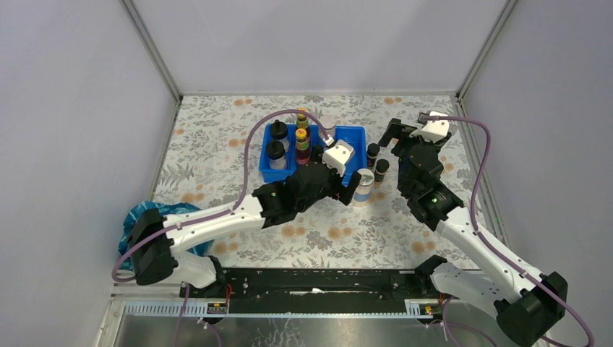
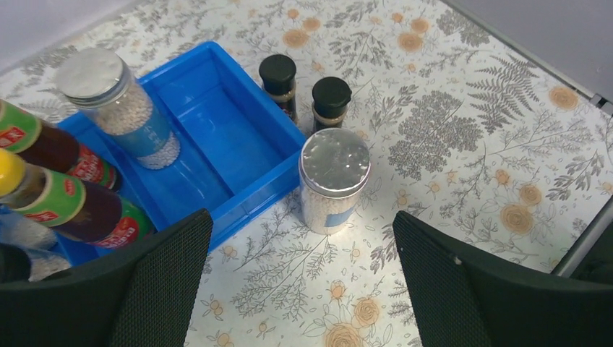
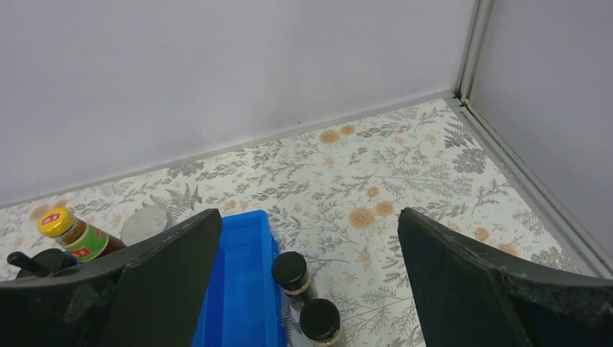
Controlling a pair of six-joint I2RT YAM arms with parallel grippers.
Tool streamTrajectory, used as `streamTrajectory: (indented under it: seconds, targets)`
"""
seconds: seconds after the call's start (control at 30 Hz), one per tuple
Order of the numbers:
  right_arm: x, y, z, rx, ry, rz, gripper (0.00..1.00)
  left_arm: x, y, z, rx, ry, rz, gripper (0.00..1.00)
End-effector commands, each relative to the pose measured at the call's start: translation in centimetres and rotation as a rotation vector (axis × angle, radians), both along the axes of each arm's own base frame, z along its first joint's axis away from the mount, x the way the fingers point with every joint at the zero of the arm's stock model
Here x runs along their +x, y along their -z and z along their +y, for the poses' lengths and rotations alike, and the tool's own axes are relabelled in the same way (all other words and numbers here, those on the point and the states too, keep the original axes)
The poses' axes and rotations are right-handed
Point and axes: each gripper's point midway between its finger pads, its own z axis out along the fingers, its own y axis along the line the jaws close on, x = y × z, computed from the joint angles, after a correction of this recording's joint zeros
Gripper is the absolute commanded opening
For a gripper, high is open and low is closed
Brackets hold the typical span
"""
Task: Organize the condiment bottles
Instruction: Pick up the bottle from the center of the board.
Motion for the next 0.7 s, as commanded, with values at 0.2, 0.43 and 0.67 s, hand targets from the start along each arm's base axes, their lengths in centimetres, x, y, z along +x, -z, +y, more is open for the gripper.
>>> streamTrajectory:
  seconds: [0.2,0.43,0.67]
  targets:
    - [-0.1,0.8,-3.2,0.083,0.156,-0.050,1.00,1.3,2.6,-3.8,-0.035,0.127,0.031,0.99]
    - [-0.8,0.4,-4.6,0.073,0.198,-0.079,1.00,2.2,4.1,-5.5,-0.046,0.190,0.036,0.99]
    - [-0.9,0.2,-4.7,0.065,0.196,-0.093,1.00,3.6,5.1,-6.2,-0.065,0.208,0.039,0.99]
